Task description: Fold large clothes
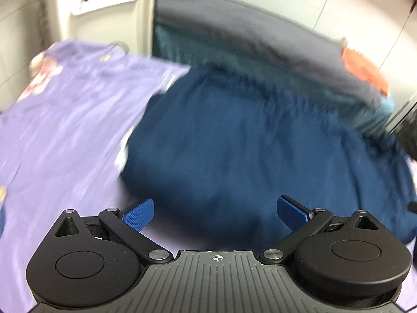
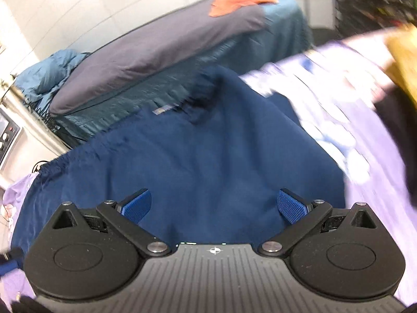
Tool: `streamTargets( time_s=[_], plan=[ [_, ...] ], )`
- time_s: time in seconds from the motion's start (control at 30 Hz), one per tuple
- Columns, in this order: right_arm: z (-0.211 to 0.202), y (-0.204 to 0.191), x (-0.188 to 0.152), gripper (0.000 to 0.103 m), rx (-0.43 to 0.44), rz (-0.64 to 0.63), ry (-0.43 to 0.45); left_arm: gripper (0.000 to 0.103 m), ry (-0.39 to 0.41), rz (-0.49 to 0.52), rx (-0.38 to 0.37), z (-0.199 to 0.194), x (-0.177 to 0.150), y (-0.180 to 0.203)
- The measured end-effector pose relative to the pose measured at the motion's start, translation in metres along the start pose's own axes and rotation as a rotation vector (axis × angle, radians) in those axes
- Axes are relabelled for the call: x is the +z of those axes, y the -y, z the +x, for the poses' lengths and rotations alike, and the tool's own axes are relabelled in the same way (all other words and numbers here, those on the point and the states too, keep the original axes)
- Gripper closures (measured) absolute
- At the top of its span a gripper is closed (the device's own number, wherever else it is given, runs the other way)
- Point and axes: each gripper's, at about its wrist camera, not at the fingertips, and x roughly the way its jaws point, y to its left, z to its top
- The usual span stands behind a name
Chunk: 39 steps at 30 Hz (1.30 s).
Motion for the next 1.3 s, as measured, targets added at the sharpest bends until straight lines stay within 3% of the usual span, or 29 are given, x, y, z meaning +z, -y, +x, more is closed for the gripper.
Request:
streamTargets(
  time_s=[0.27, 0.5, 0.87, 1.3],
  plan=[
    [-0.014, 0.062, -0.033, 0.001, 0.007, 0.168, -0.091, 0.000, -0.094, -0.261, -0.044, -0.007, -0.053, -0.025],
    [-0.016, 0.088, -0.040, 0.003, 0.117, 0.301, -0.110, 0.000, -0.057, -0.422, -0.086, -0.014, -0.067, -0.042],
    [0.008, 0.109, -0.022, 0.003, 0.212, 0.451, -0.132, 0.000, 0.017, -0.572, -0.109, 0.008, -0.042, -0.066],
    [0.082, 0.079, -0.007, 0.000, 0.233, 0.565, -0.165, 0.000, 0.072, -0.646, -0.097, 0.074, 0.008, -0.067]
  ],
)
